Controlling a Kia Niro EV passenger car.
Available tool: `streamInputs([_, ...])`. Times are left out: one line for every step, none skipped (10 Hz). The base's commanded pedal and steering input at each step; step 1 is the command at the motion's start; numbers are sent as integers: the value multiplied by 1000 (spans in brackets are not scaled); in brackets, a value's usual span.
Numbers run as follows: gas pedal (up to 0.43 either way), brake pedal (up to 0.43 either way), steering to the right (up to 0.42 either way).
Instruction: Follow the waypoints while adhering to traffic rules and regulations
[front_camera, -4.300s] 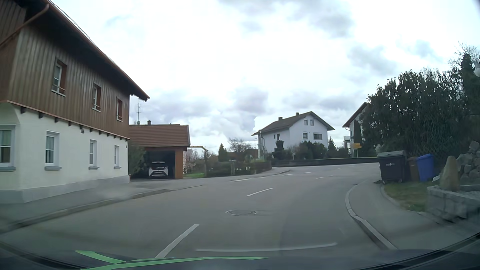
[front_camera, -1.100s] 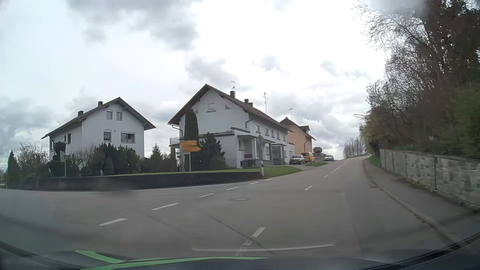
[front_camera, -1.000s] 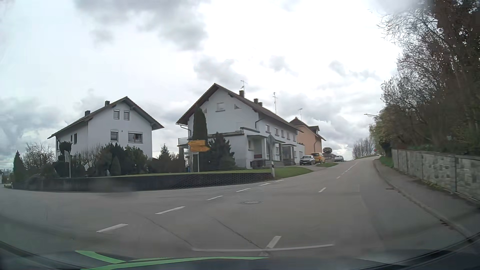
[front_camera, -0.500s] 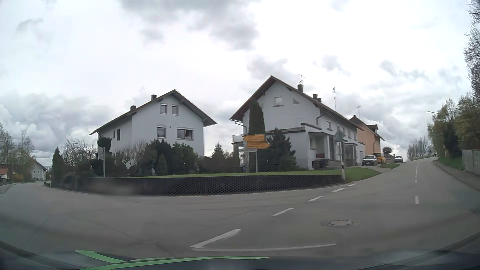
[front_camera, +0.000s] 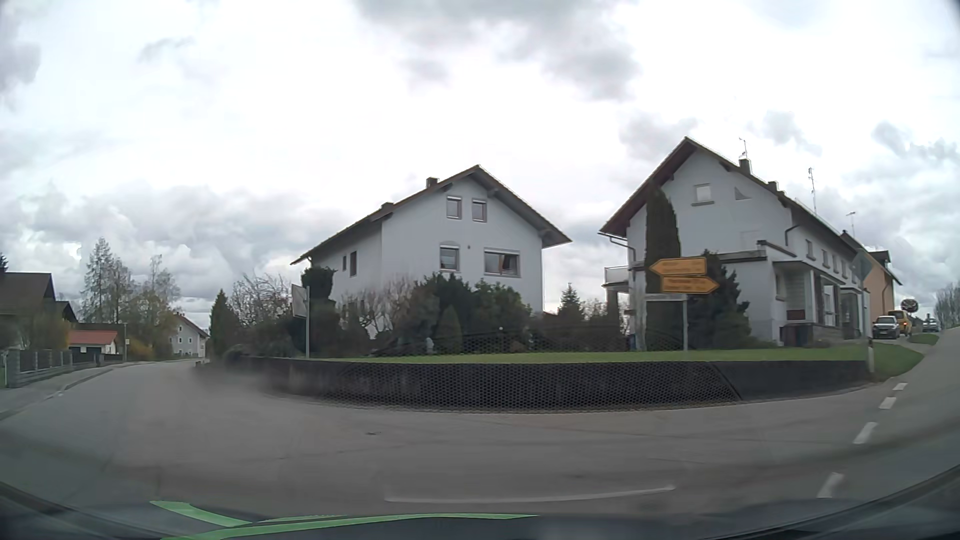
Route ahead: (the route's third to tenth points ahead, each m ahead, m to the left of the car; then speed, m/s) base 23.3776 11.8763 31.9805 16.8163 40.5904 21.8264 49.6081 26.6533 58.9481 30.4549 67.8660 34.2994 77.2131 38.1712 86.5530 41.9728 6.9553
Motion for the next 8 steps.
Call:
streamInputs([189, 0, -280])
streamInputs([197, 0, -280])
streamInputs([220, 0, -277])
streamInputs([220, 0, -269])
streamInputs([248, 0, -259])
streamInputs([248, 0, -253])
streamInputs([260, 0, -247])
streamInputs([268, 0, -239])
